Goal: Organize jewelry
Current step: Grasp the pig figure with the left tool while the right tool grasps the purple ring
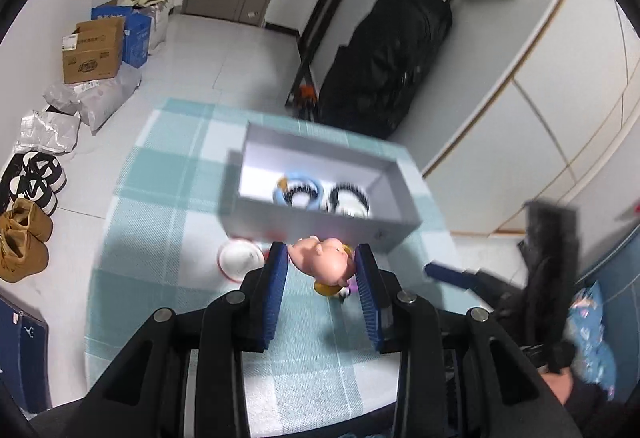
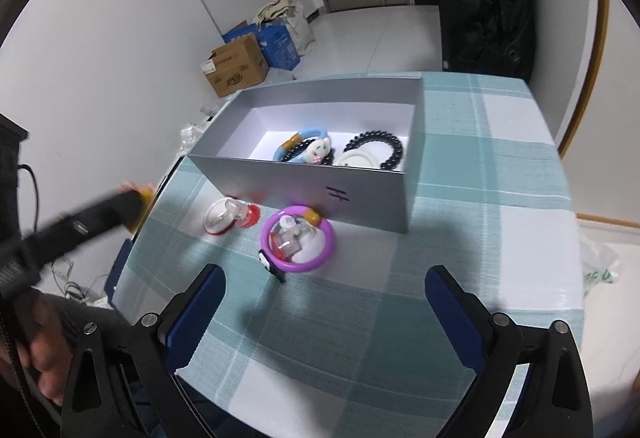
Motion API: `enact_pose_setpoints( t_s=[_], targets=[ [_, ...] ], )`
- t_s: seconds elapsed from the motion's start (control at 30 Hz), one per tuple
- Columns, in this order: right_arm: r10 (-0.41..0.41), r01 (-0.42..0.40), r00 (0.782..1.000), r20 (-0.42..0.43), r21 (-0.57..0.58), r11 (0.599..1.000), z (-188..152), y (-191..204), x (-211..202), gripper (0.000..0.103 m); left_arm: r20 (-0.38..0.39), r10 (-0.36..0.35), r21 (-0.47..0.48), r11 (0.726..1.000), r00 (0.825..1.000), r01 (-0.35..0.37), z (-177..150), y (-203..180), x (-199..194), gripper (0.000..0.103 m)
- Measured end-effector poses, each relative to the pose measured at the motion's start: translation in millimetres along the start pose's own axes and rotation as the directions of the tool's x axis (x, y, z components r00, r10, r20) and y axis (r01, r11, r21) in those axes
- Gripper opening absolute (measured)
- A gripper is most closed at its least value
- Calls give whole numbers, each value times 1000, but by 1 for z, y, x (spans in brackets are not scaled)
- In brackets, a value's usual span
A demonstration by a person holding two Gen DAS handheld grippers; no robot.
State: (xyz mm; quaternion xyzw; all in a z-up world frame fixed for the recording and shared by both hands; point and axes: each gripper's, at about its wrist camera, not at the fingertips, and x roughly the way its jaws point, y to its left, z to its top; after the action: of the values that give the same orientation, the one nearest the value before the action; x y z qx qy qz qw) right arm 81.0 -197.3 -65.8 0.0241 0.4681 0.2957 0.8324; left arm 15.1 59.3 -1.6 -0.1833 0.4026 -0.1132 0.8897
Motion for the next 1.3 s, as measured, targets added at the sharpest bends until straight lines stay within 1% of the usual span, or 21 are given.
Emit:
enact_pose_setpoints(
  t_s=[0.13,0.27,0.4,0.43,0.47,0.5,0.57,0.6,0.67,0.73,0.83,0.93,1.1,1.3],
  targets=[
    [-2,2,1000,-19,-34,999,4,12,14,100,20,-8,-50,999,1000,9,9,13,-3,29],
    [-19,16,999,-49,-75,997,5,25,31,100,9,-25,-107,994,1000,26,14,27,0,29],
    [-65,59,996,-54,-110,992,7,32,42,97,1,-33,-124,992,999,33,18,33,0,29],
    [-91,84,994,-56,-118,989,7,33,45,94,2,-36,-125,992,999,36,18,34,-2,29],
    [-103,96,993,-60,-121,988,8,35,48,89,2,-42,-127,991,999,42,19,35,-3,29],
    [-105,97,992,-66,-120,988,8,36,50,86,5,-50,-128,990,999,50,20,35,-4,29],
    [-113,103,991,-77,-122,987,8,38,55,75,10,-59,-128,990,998,60,21,36,-6,29],
    [-127,116,989,-78,-133,984,7,40,56,74,15,-61,-124,990,998,62,21,35,-8,29],
    [-144,131,987,-71,-162,978,6,43,57,59,20,-60,-124,990,998,62,22,36,-9,29],
    [-153,139,986,-67,-184,973,5,45,56,55,17,-62,-133,989,998,64,23,39,-7,29],
    [-130,117,989,-67,-175,978,5,45,54,53,10,-67,-153,986,998,68,22,42,-5,29],
    [-111,102,993,-49,-159,982,5,41,47,53,8,-73,-167,983,997,73,23,45,-5,29],
    [-68,66,998,-10,-131,989,5,32,32,52,5,-68,-165,984,998,68,22,42,-3,29],
    [-28,31,999,23,-124,992,11,35,18,52,-1,-58,-148,987,998,58,22,36,1,29]
  ],
)
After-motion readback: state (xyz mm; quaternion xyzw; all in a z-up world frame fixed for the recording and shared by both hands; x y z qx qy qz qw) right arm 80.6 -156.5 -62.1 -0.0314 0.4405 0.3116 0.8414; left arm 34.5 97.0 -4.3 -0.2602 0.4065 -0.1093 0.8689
